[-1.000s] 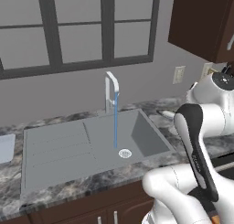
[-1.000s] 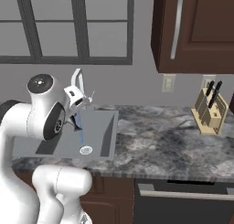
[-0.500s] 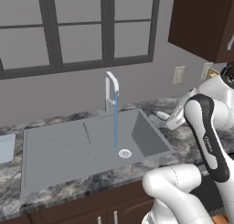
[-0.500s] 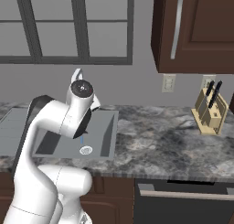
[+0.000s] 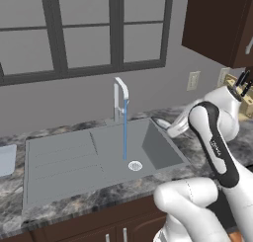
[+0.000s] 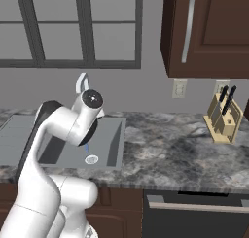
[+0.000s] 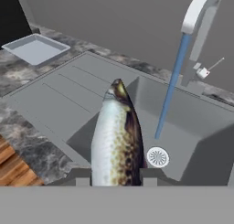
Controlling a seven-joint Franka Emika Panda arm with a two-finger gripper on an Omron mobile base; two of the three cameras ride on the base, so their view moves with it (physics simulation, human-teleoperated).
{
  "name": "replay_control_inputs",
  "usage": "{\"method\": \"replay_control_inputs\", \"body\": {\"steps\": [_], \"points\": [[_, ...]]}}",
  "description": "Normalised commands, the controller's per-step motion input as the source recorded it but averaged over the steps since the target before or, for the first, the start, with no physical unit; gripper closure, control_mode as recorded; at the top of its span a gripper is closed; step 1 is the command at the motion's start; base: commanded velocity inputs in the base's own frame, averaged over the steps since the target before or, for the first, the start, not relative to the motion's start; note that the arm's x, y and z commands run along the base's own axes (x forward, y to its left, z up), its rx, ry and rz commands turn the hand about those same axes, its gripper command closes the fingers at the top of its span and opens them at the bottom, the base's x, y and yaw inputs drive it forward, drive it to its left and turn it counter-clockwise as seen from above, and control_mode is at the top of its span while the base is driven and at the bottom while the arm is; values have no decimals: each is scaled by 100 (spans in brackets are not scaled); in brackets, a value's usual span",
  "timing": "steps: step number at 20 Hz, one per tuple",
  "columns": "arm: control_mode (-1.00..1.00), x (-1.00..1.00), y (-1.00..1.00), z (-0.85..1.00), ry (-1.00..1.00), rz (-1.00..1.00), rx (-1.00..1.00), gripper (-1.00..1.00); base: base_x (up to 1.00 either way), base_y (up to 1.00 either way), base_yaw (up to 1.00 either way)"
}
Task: Take the fish out of the fridge, briefly rinse it in the sink, and place it on the tray next to the sink.
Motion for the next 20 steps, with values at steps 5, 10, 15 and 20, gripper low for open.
{"method": "replay_control_inputs", "body": {"steps": [5, 10, 15, 20], "points": [[-100, 79, 0, -6, 9, 0, 0, 100, 0, 0, 0], [-100, 82, 5, -20, 14, 0, 1, 100, 0, 0, 0], [-100, 28, 0, -21, 9, 7, 7, 100, 0, 0, 0], [-100, 0, 0, -22, 1, 7, 14, 100, 0, 0, 0]]}}
